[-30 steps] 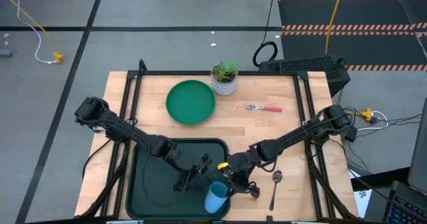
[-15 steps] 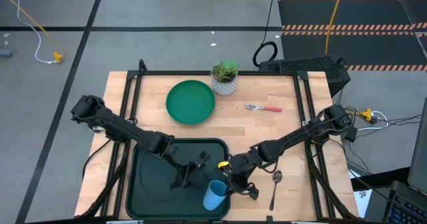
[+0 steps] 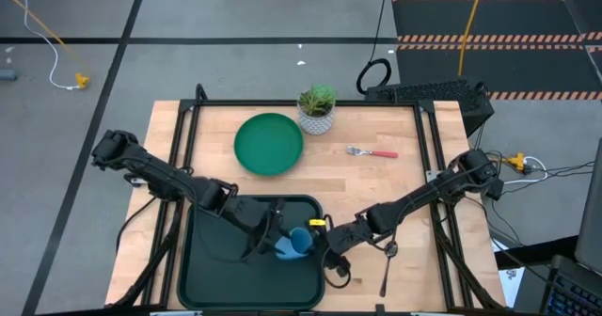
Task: Pick and place plate/cup/fork/spoon on tray
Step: Put the blue cup on the top right of the black tray
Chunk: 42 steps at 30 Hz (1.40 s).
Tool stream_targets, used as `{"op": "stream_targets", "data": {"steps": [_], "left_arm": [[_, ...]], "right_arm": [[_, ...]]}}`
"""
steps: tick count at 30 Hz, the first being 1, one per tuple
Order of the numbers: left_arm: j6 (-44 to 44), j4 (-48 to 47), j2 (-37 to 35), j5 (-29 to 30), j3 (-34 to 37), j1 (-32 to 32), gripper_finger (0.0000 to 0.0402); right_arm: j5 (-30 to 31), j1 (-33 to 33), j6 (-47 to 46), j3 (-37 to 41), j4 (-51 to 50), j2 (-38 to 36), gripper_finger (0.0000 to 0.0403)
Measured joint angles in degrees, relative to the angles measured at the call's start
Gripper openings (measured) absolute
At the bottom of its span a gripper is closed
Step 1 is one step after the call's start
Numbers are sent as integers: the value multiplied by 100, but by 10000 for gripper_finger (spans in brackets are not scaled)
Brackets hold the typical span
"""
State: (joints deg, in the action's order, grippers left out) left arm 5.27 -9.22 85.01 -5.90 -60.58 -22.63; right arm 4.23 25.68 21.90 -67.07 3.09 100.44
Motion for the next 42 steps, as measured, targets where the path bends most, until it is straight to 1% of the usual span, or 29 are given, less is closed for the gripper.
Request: {"op": "stream_targets", "data": {"steps": [3,7,9,11,12,14,16,17,20,22,24,27,32,38,42], "left_arm": [[247,-171,3,518,0,-37,202],[680,-174,2,1395,0,-246,202],[846,-187,-1,1969,-2,-381,202],[965,-296,0,2590,-3,-541,202],[1011,-354,-2,2878,-1,-632,202],[1135,-447,-102,3375,2,-843,202],[1363,-530,-194,3702,-10,-980,202],[1496,-612,-194,3752,-20,-1026,202],[2073,-1254,-195,3876,20,-1162,202],[2513,-1369,-195,4083,-9,-1226,202],[2920,-1644,-193,4446,25,-1360,202],[3090,-1584,-173,4757,119,-1559,202],[3171,-1391,-177,4977,265,-1767,202],[3223,-1007,-179,5095,598,-1780,202],[3402,-746,-177,5100,934,-1816,202]], "right_arm": [[596,58,50,0,-40,0,0],[1434,160,262,0,-85,0,0],[1846,196,300,0,-101,0,0],[2128,190,292,0,-124,0,0],[2166,185,274,0,-133,-1,0],[2171,176,247,-2,-158,-7,0],[2149,179,174,-2,-194,-7,0],[2145,183,128,-2,-214,-7,0],[2129,183,-58,-2,-212,-7,0],[2106,180,-310,-3,-255,-29,0],[1855,160,-631,-95,-517,-51,0],[1649,122,-1097,-449,-1180,-53,0],[1602,-8,-1431,-837,-1721,-55,0],[930,-277,-1631,-1184,-1857,-57,0],[899,-374,-1676,-1290,-1962,-57,0]]}}
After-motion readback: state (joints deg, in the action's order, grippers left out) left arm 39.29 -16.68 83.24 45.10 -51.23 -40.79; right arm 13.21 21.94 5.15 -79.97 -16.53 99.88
